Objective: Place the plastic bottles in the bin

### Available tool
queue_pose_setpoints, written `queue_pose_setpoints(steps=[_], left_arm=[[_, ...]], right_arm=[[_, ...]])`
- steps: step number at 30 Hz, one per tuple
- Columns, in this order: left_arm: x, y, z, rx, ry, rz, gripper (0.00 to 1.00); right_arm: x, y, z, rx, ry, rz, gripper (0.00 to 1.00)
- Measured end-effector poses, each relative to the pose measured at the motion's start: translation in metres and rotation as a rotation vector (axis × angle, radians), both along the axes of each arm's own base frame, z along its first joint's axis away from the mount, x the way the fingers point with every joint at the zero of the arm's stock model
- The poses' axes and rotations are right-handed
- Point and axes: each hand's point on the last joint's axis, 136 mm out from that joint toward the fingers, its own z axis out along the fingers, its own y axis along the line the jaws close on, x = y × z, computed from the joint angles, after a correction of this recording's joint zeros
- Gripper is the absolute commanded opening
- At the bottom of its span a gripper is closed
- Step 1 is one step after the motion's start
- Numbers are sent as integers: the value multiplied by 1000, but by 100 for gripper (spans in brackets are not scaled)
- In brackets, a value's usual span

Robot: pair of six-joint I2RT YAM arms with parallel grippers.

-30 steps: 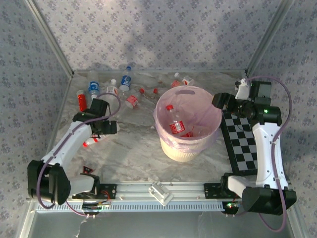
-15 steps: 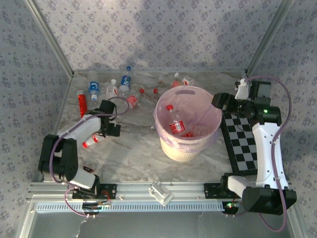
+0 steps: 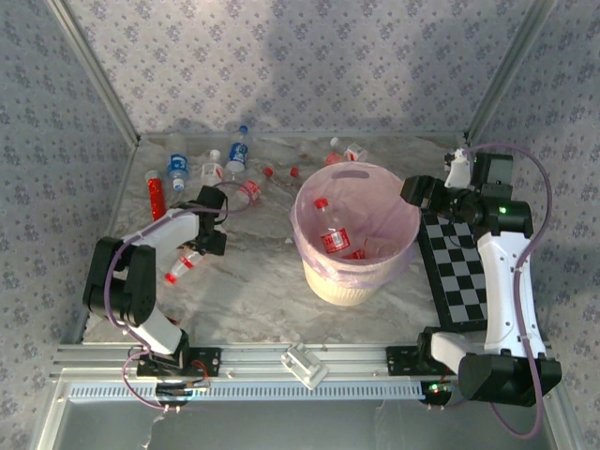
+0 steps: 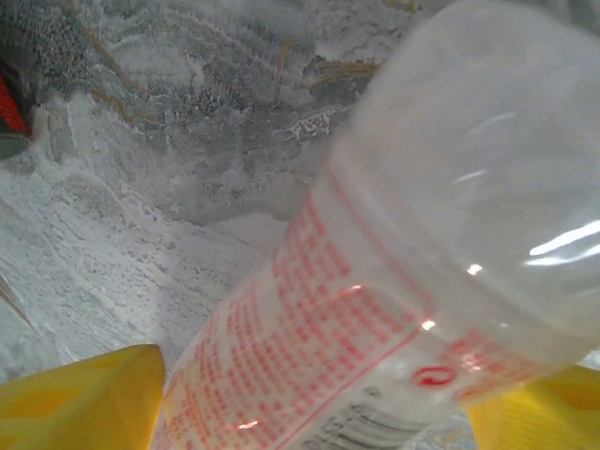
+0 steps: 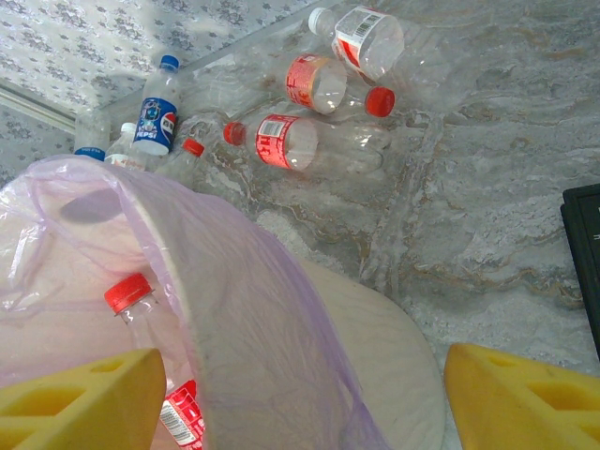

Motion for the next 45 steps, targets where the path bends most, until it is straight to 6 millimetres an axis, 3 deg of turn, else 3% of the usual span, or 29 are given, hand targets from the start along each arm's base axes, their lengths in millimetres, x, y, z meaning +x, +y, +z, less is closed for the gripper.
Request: queue_pose_setpoints(steps=[10, 19, 27, 36, 40, 45], left_arm=[[-5, -3, 9, -13, 0, 44, 53], [-7, -22, 69, -153, -159, 32, 49], [-10, -38, 145, -328, -359, 2, 45], [-21, -58, 237, -533, -572, -61, 41], [-29, -71, 299, -652, -699, -124, 39], [-44, -107, 373, -834, -825, -277, 37]], right_arm=[[-5, 15, -2, 2, 11, 49, 80], [-21, 43, -2, 31, 20, 118, 78], [-26, 84, -9, 35, 28, 212, 77], [-18, 132, -12, 44, -6, 309, 78], [-13, 137, -12, 33, -9, 313, 84], [-3, 120, 3, 3, -48, 257, 89]])
